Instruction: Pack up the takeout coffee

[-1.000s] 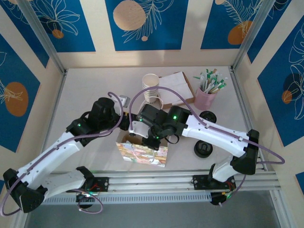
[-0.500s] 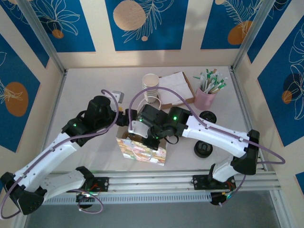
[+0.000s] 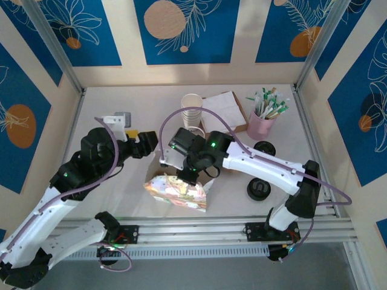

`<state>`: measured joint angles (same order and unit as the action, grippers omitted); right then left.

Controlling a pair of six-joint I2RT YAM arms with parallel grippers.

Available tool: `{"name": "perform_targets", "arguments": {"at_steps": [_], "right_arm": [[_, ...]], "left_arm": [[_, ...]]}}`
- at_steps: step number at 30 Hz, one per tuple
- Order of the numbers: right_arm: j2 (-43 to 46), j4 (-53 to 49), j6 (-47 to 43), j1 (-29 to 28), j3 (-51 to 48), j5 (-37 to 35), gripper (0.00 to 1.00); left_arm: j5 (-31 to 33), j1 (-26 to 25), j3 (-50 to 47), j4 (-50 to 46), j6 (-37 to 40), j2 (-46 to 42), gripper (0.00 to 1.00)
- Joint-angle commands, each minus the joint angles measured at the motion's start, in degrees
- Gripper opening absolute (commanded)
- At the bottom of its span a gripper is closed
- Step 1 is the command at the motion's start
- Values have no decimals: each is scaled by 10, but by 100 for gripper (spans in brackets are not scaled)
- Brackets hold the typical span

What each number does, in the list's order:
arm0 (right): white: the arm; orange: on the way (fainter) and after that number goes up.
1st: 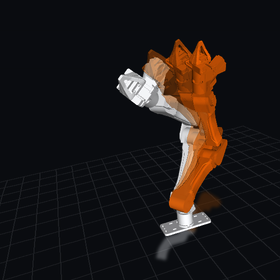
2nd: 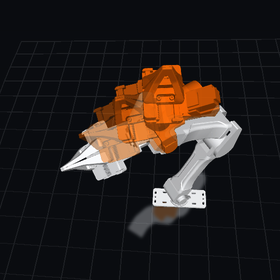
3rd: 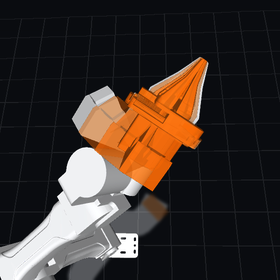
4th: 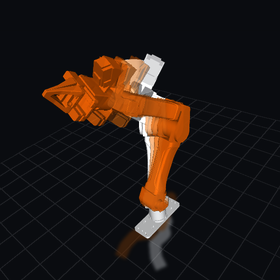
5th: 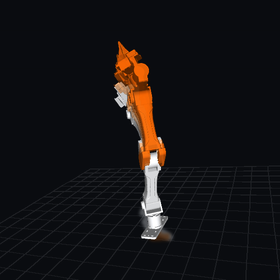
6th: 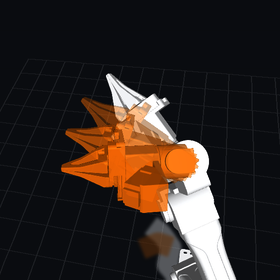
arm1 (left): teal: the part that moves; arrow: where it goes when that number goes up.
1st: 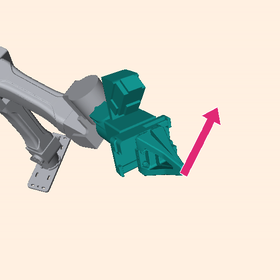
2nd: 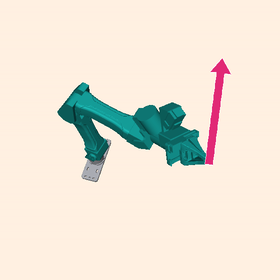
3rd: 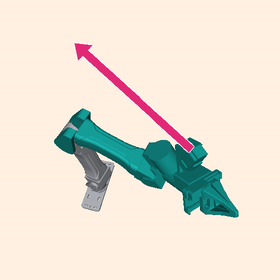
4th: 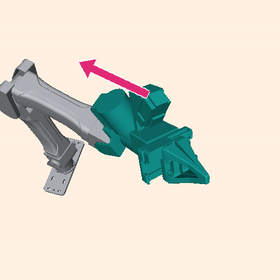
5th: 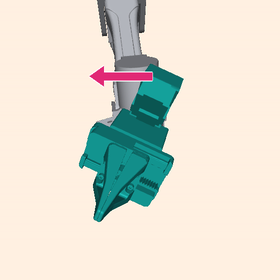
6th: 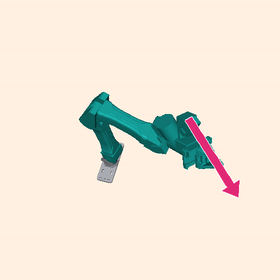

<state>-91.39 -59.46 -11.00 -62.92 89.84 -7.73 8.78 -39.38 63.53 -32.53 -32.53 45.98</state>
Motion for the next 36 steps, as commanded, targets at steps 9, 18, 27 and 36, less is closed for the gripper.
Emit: {"name": "perform_targets", "arguments": {"at_steps": [9, 18, 27, 36], "right_arm": [[-13, -3, -20, 10, 50, 10, 0], [19, -12, -42, 24, 60, 14, 0], [-8, -1, -60, 20, 56, 54, 0], [-16, 10, -60, -2, 46, -3, 0]], "left_arm": [[60, 8, -67, -59, -47, -48, 69], [73, 9, -95, -79, -48, -62, 69], [83, 10, -115, -81, -54, -68, 69], [88, 17, -139, -78, -93, -65, 65]]}}
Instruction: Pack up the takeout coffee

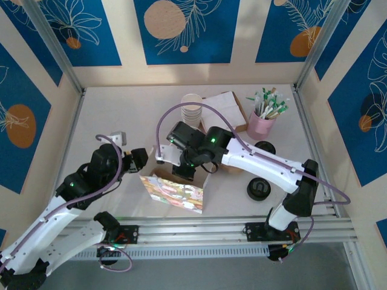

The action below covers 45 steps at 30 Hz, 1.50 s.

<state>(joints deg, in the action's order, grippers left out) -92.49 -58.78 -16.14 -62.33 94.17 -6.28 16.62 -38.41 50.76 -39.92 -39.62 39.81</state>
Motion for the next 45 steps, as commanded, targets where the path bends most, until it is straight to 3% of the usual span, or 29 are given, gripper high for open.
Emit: {"name": "perform_targets", "arguments": {"at_steps": [1, 31, 39, 45], "right_arm": [[-7, 3, -7, -10, 1, -23, 0], [-23, 23, 26, -4, -63, -11, 0], [-53, 66, 42, -6, -58, 7, 0], [-81, 83, 44, -3, -54, 13, 0]], "left_arm": [[6, 8, -16, -2, -25, -5, 64], [-10, 14, -43, 7, -49, -21, 64], [62, 15, -50, -28, -72, -77, 62], [74, 14, -61, -40, -87, -107, 61]]}}
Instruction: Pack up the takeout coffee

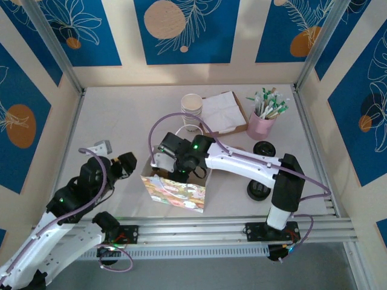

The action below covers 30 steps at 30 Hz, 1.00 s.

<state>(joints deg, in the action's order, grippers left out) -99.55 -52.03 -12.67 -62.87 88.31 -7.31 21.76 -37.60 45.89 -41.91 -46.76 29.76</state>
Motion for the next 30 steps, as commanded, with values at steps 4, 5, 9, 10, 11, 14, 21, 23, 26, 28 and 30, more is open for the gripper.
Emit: {"name": "perform_targets", "arguments": {"at_steps": [4, 5, 9, 10, 11, 14, 21, 23, 26, 28, 30], "right_arm": [[-27, 20, 13, 4, 2, 32, 0], [-31, 19, 13, 4, 1, 34, 0], [-42, 19, 14, 6, -10, 32, 0], [-45, 19, 15, 6, -13, 30, 0], [-46, 19, 15, 7, -16, 29, 0], [-53, 20, 18, 7, -25, 28, 0], [-67, 27, 27, 6, -47, 20, 0], [-70, 30, 31, 6, -49, 23, 0], [-75, 36, 35, 2, -52, 27, 0], [-82, 38, 34, -1, -57, 17, 0], [-88, 34, 35, -2, -59, 3, 0]], "left_arm": [[14, 6, -16, -18, -15, -9, 62], [10, 6, -16, -15, -13, -8, 62], [-1, 6, -15, -9, -6, -1, 62], [-1, 7, -15, -7, -5, 0, 62], [-2, 6, -14, -7, -4, 2, 62], [-6, 6, -14, -3, -3, 5, 62], [-11, 6, -10, -1, -4, 2, 62], [-14, 6, -9, 1, -3, 3, 63], [-19, 6, -7, 2, -3, 6, 63], [-20, 6, -5, 0, -3, 6, 63], [-21, 6, -3, 0, -3, 5, 63]]}}
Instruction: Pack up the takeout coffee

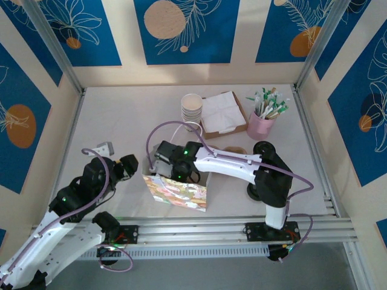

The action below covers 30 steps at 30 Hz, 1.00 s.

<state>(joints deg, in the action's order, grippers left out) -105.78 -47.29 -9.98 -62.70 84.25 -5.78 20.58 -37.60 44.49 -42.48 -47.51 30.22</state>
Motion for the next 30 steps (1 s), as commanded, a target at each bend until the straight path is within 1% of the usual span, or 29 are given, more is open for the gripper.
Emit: {"name": "perform_targets", "arguments": {"at_steps": [1, 5, 7, 12, 16, 21, 25, 30], "right_arm": [[-24, -14, 11, -2, -20, -14, 0], [3, -2, 24, 4, -26, 6, 0], [22, 11, 31, 6, -24, 8, 0], [67, 47, 46, 11, -31, 16, 0], [85, 63, 53, 12, -45, 17, 0], [87, 78, 58, 12, -52, 9, 0], [76, 90, 60, 12, -55, 23, 0], [32, 67, 52, 11, -48, -10, 0]], "left_arm": [[-11, 7, 10, 8, 5, 0, 63], [-30, 6, 15, 14, 12, 0, 66], [-45, 6, 20, 16, 22, 1, 69], [-68, 6, 41, -1, 40, 1, 72], [-93, 7, 49, -1, 56, -4, 75], [-117, 6, 56, -2, 65, -3, 77], [-149, 6, 59, 8, 77, -4, 79], [-166, 6, 77, -4, 93, 6, 79]]}}
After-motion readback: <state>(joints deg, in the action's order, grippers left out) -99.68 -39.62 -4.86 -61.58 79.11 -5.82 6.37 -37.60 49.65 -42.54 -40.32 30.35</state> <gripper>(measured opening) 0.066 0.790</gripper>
